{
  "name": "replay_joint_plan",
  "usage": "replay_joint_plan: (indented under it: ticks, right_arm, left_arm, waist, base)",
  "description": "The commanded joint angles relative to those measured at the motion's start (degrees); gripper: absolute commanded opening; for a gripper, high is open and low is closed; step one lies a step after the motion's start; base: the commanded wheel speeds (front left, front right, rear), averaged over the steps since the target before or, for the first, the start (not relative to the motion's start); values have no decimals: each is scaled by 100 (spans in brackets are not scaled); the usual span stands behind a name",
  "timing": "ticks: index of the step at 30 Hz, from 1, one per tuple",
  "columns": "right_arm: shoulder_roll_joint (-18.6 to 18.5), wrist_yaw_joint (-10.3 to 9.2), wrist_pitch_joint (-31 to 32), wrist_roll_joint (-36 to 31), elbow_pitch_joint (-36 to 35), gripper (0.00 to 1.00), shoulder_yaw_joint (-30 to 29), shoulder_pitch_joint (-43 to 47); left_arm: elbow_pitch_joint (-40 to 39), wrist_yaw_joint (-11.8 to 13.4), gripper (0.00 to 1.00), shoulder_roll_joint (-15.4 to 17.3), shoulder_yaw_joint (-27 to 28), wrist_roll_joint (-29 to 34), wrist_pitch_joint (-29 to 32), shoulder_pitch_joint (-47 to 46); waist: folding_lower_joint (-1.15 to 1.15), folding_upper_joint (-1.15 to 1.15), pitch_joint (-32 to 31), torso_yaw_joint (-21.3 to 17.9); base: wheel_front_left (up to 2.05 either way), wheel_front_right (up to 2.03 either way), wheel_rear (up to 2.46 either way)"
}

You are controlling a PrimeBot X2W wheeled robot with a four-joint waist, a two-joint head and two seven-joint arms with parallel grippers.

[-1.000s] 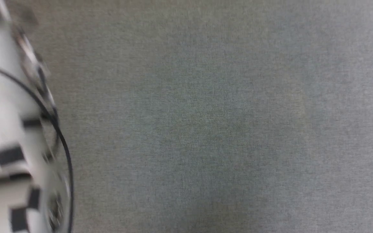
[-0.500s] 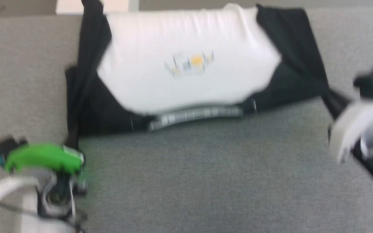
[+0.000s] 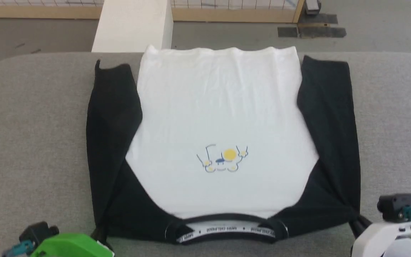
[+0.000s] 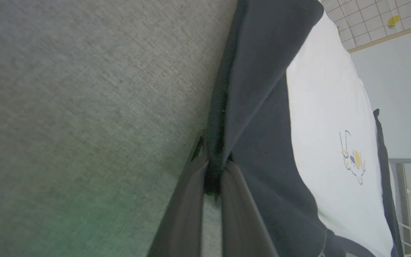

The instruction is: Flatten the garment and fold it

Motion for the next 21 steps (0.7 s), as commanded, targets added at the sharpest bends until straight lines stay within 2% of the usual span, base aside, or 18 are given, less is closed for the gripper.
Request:
replay_joint_plan:
  ticks: [1,6,9,10,11,12,13,21]
  right_arm:
    - [17,-28,-90,-87,61,0,-77,117]
    - [147,-28,-241,-292,474,0,-92,405]
    - [165,-28,-343,-307,748,0,-10,442]
    - [164,-28,-364,-309,822,13,24,449]
    - [167,-28,-382,-284,919,44,81,459]
    - [172,-28,-393,-254,988,91,114,466]
    - [179,-28,-409,-224,1061,100,133,473]
    - [169,-28,-549,-147,911,100,-123,649]
  left_arm:
    - [-25,67,0,25,55,49,-49,209]
    - [-20,119,0,16,-90,192,-53,586]
    - [76,21,0,18,-225,274,-110,623]
    - [108,-12,0,10,-250,266,-140,608]
    - [152,-68,29,1,-292,253,-167,580]
    - [187,-114,44,-4,-335,250,-175,562]
    - [229,-151,100,-11,-372,232,-176,543]
    - [84,-155,100,116,-390,291,-169,659]
  waist:
    - [1,0,-102,-24]
    - [1,0,-178,-85]
    - [1,0,-207,-101]
    - [1,0,-216,-104]
    - [1,0,-229,-105]
    - [1,0,-242,-107]
    - [1,0,-261,-108]
    - [1,0,-495,-157]
  base:
    - [0,0,0]
    - [0,0,0]
    - [0,0,0]
    - [0,0,0]
    - [0,0,0]
    - [0,0,0]
    - [0,0,0]
    - [0,0,0]
